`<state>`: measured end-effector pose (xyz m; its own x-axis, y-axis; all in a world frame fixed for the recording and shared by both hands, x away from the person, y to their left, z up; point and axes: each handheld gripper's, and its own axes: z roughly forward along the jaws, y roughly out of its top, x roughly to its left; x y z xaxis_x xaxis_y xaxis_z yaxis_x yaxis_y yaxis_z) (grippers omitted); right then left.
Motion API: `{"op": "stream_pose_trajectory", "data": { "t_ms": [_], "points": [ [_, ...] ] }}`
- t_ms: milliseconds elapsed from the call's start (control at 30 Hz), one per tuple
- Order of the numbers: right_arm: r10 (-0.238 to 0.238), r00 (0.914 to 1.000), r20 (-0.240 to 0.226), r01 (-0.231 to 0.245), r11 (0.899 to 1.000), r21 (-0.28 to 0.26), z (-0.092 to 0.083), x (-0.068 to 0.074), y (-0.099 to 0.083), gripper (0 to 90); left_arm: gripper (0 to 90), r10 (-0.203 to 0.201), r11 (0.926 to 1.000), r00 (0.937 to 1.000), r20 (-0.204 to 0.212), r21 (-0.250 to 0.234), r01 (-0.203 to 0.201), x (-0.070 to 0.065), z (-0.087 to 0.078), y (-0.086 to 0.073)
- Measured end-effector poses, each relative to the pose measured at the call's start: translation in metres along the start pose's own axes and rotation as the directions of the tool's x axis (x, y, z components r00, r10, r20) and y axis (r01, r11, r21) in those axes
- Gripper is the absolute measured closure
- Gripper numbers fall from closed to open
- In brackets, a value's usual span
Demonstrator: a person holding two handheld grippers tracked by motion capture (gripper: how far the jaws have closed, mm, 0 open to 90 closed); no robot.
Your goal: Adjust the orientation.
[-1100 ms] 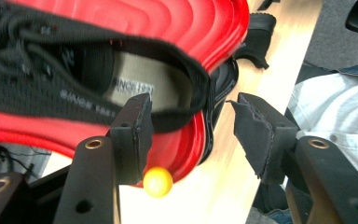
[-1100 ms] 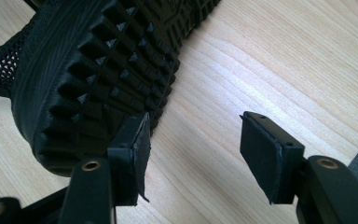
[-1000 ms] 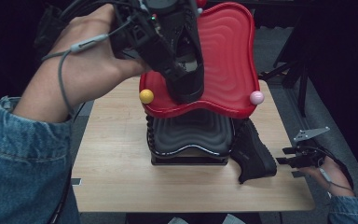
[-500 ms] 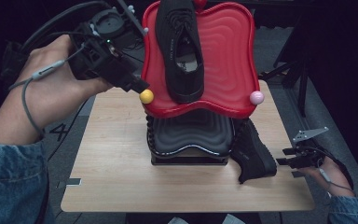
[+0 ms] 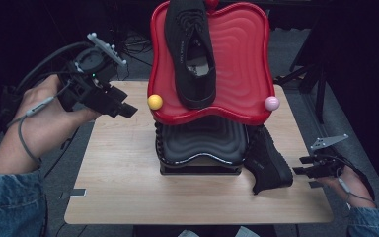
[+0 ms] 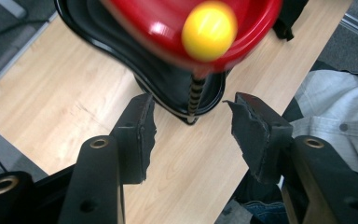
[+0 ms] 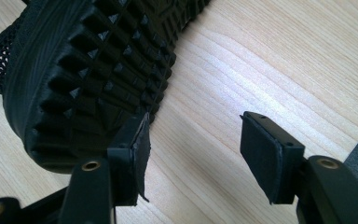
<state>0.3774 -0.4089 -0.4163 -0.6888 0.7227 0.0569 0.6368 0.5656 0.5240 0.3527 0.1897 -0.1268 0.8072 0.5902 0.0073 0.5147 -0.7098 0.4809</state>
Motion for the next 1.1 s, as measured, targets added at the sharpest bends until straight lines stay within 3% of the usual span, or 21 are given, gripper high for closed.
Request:
{"op": "stream_pose_trajectory", "data": {
  "t_ms": [67, 200, 433, 633, 800, 933, 967, 1033, 1100],
  "points": [
    [-0.002, 1.0, 0.002, 0.002, 1.0, 0.0, 0.0, 0.0, 0.0, 43.2, 48.3, -0.037, 0.9993, 0.9993, -0.009, 0.005, 0.037, 0.005, 0.013, -0.009],
    [0.011, 0.9999, -0.001, -0.011, 1.0, 0.005, 0.0, 0.0, 0.0, 44.2, 48.3, -0.072, 0.9971, 0.9973, -0.011, 0.023, 0.073, 0.016, 0.036, -0.027],
    [0.009, 1.0, -0.001, -0.009, 1.0, 0.01, 0.001, 0.0, 0.0, 44.3, 45.9, -0.096, 0.9954, 0.9954, -0.004, -0.007, 0.096, 0.028, 0.074, -0.053],
    [0.009, 0.9999, 0.005, -0.01, 1.0, 0.006, 0.0, -0.001, 0.0, 44.6, 45.5, -0.122, 0.9924, 0.9925, 0.001, -0.015, 0.122, 0.028, 0.107, -0.072],
    [0.02, 0.9998, 0.0, -0.02, 1.0, 0.008, -0.001, -0.001, 0.0, 47.1, 45.1, -0.181, 0.9828, 0.9832, 0.023, -0.033, 0.182, 0.027, 0.133, -0.089],
    [0.031, 0.9995, 0.002, -0.031, 1.0, 0.002, -0.003, 0.0, 0.0, 50.2, 45.2, -0.198, 0.9801, 0.9802, 0.009, -0.015, 0.198, 0.026, 0.152, -0.097],
    [0.031, 0.9995, 0.003, -0.031, 1.0, 0.0, -0.004, 0.0, 0.001, 51.8, 45.2, -0.2, 0.9797, 0.9796, -0.015, -0.003, 0.2, 0.026, 0.156, -0.1],
    [0.038, 0.9993, 0.005, -0.038, 0.999, -0.007, -0.008, 0.001, 0.002, 58.1, 45.2, -0.214, 0.9767, 0.9764, -0.024, -0.001, 0.214, 0.025, 0.162, -0.105],
    [0.042, 0.9991, 0.006, -0.042, 0.999, -0.011, -0.011, 0.002, 0.003, 58.9, 45.3, -0.23, 0.9732, 0.9732, -0.011, -0.013, 0.229, 0.025, 0.167, -0.111]
  ]
}}
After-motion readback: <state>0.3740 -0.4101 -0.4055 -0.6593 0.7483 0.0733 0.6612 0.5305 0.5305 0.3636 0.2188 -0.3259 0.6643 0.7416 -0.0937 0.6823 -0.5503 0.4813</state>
